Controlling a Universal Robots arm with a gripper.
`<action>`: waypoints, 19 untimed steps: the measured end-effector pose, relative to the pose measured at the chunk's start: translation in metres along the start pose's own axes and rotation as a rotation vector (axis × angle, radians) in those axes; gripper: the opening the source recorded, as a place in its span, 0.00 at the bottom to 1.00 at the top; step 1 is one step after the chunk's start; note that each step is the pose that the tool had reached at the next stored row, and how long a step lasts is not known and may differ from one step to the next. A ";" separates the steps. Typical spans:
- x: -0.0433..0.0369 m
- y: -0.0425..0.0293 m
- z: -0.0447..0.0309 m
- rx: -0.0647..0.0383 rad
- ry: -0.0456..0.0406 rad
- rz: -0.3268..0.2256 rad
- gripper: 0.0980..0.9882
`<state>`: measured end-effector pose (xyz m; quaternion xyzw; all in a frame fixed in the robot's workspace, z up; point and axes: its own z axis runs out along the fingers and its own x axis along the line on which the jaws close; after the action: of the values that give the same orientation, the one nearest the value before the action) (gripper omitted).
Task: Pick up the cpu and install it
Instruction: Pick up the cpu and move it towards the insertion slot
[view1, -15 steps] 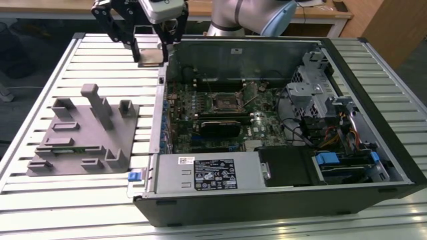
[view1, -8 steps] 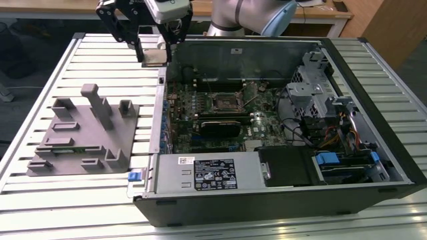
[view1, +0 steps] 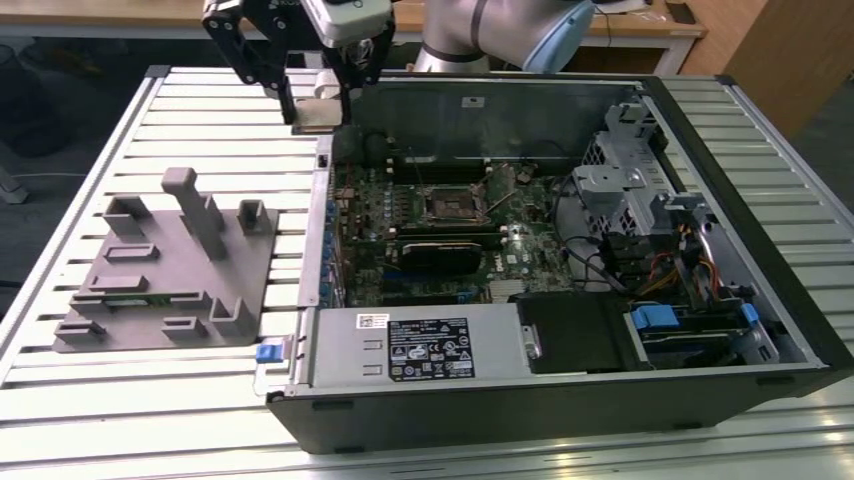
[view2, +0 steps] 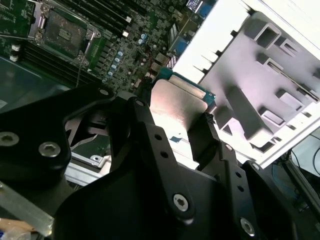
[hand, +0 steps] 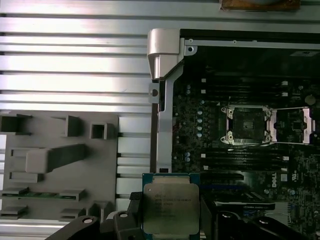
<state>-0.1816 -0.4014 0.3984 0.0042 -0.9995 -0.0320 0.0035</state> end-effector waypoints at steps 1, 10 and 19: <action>-0.0007 0.0000 0.0000 0.000 0.0000 0.000 0.50; -0.0074 -0.0001 -0.0001 0.000 0.0001 0.000 0.50; -0.0124 -0.0001 -0.0001 0.000 0.0001 0.000 0.50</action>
<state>-0.1692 -0.4015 0.3984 0.0042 -0.9995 -0.0320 0.0035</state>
